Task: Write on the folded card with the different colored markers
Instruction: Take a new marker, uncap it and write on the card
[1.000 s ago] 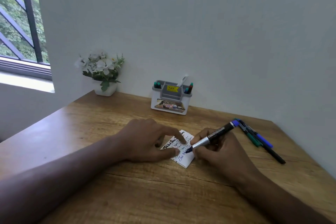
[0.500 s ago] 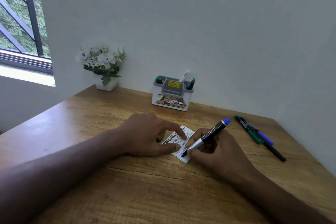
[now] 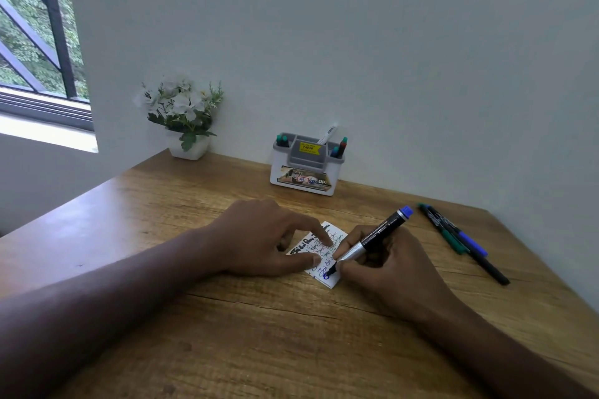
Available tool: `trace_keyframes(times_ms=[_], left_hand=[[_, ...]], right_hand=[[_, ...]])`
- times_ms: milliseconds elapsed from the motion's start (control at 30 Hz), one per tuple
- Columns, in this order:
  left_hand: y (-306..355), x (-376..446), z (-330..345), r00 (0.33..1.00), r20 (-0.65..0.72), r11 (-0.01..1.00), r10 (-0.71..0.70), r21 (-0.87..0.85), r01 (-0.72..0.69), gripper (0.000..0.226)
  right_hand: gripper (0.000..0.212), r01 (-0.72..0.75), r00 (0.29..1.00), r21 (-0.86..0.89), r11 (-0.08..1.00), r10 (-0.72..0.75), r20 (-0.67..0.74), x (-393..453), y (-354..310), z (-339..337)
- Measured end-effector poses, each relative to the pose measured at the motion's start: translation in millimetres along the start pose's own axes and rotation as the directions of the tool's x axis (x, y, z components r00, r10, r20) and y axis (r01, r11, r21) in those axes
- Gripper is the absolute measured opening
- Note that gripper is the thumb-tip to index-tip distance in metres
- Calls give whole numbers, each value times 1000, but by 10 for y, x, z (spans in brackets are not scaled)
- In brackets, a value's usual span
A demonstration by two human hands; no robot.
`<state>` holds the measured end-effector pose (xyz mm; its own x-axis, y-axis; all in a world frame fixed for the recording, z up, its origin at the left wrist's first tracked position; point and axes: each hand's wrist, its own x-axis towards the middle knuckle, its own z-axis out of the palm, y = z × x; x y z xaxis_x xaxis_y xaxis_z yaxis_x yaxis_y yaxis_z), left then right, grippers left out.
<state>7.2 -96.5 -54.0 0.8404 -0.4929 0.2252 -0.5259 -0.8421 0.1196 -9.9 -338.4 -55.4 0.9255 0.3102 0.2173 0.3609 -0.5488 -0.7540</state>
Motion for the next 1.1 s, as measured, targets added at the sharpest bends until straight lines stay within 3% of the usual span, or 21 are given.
trace_keyframes(times_ms=[400, 567, 1100], left_hand=[[12, 4, -15, 1000, 18, 1000, -3, -8, 3, 49], [15, -2, -14, 1000, 14, 1000, -5, 4, 5, 49], [19, 12, -16, 1000, 30, 1000, 0, -3, 0, 49]], right_hand=[[24, -45, 999, -7, 999, 45, -25, 32, 50, -6], [8, -40, 999, 13, 999, 41, -33, 20, 32, -6], [6, -26, 999, -11, 1000, 26, -32, 28, 33, -29]])
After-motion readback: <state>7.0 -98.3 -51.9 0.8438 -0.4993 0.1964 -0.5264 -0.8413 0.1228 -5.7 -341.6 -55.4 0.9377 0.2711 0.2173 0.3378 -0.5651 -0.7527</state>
